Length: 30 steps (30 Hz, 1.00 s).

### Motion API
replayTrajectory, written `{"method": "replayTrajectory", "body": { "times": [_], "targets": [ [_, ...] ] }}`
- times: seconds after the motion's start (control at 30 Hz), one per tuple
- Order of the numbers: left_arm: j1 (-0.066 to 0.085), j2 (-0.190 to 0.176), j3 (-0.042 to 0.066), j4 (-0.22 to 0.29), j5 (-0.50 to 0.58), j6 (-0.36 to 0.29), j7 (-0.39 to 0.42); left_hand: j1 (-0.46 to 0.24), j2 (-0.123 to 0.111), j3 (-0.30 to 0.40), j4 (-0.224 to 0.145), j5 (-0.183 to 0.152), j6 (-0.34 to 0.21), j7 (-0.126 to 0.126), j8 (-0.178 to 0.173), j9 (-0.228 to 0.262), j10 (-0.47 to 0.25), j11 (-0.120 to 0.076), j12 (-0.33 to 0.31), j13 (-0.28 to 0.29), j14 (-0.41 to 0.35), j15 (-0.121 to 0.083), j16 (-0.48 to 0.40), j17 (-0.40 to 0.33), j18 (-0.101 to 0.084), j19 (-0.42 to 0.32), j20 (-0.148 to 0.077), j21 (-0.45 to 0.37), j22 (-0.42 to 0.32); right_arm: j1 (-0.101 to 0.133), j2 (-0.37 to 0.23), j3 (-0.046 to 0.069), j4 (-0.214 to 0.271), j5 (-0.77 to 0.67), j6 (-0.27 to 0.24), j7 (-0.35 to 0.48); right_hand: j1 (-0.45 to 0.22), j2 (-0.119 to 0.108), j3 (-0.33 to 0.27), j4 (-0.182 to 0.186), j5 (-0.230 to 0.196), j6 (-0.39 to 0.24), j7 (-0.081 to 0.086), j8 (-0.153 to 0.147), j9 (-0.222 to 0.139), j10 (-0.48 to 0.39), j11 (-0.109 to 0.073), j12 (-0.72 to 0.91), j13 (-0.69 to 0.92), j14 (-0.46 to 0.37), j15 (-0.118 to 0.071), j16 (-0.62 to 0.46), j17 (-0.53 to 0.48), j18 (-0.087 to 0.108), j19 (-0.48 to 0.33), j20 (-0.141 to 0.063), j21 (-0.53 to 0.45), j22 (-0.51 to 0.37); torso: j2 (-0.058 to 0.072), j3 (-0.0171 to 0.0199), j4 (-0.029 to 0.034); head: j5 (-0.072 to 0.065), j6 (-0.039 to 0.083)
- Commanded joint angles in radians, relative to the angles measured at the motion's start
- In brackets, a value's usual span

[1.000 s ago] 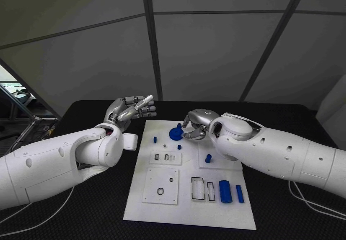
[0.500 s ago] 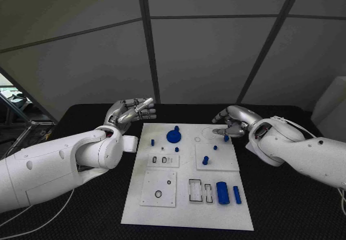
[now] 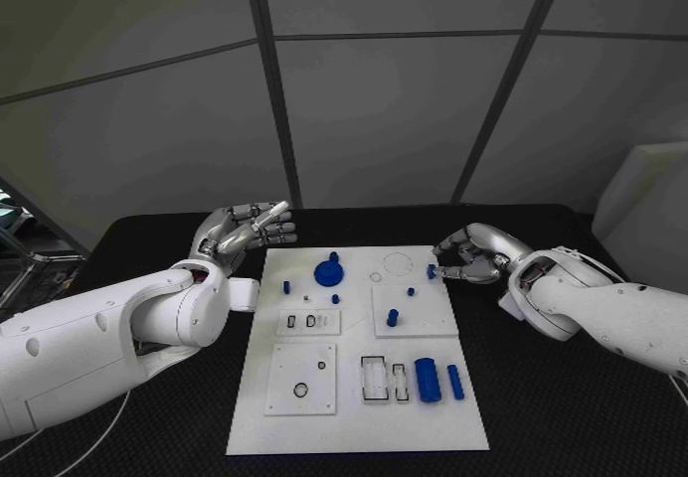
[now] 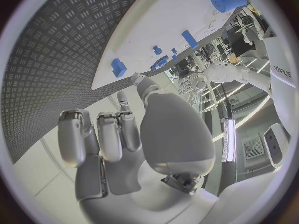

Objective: Assemble the parts on the task board

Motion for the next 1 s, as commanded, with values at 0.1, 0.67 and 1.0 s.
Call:
{"method": "replayTrajectory", "body": {
  "times": [0.1,0.67,1.0],
  "targets": [
    [-0.001,0.001,0.001,-0.003,-0.007,0.019,0.009,0.001,0.005,0.0,-0.009,-0.005,0.01,0.027,0.004,0.001,0.007,-0.001,0.004,0.001,0.003,0.002,-0.005,0.002,0.056,-0.008,0.001,0.004,-0.002,-0.011,0.008,0.001,-0.012,0.014,0.027,0.044,0.006,0.001,-0.001,-0.006,-0.001,-0.003,0.001,-0.004,-0.001,0.023,-0.001,-0.007,0.167,0.09,-0.005,-0.003,0.201,0.01,0.001,-0.006,-0.004,0.124,0.003,0.0011,0.0046,-0.001,-0.003],
    [-0.003,-0.001,0.001,-0.009,-0.007,0.018,0.008,0.001,0.005,0.0,-0.009,-0.005,0.01,0.027,0.004,0.001,0.007,-0.001,0.004,0.001,0.003,0.002,-0.006,0.002,0.056,-0.008,0.001,0.005,-0.002,-0.02,0.034,0.001,-0.064,0.005,0.019,0.035,0.006,0.009,-0.001,-0.005,0.002,-0.01,0.004,-0.01,-0.003,0.023,0.001,-0.006,0.168,0.093,-0.003,0.0,0.21,0.008,0.008,-0.004,0.001,0.134,0.002,-0.0007,0.0027,-0.005,-0.01],
    [-0.003,-0.001,0.001,-0.009,-0.007,0.017,0.006,0.001,0.005,0.0,-0.009,-0.005,0.01,0.027,0.004,0.001,0.007,-0.001,0.004,0.001,0.003,0.002,-0.006,0.002,0.056,-0.008,0.001,0.005,-0.002,-0.021,0.053,0.001,-0.087,0.005,0.033,0.03,0.009,0.026,0.005,-0.007,0.002,0.016,0.001,0.001,0.003,0.028,-0.001,0.0,0.174,0.094,-0.003,0.002,0.215,0.006,0.015,-0.003,0.005,0.142,0.001,-0.001,0.0031,-0.004,-0.012]
  ]
}}
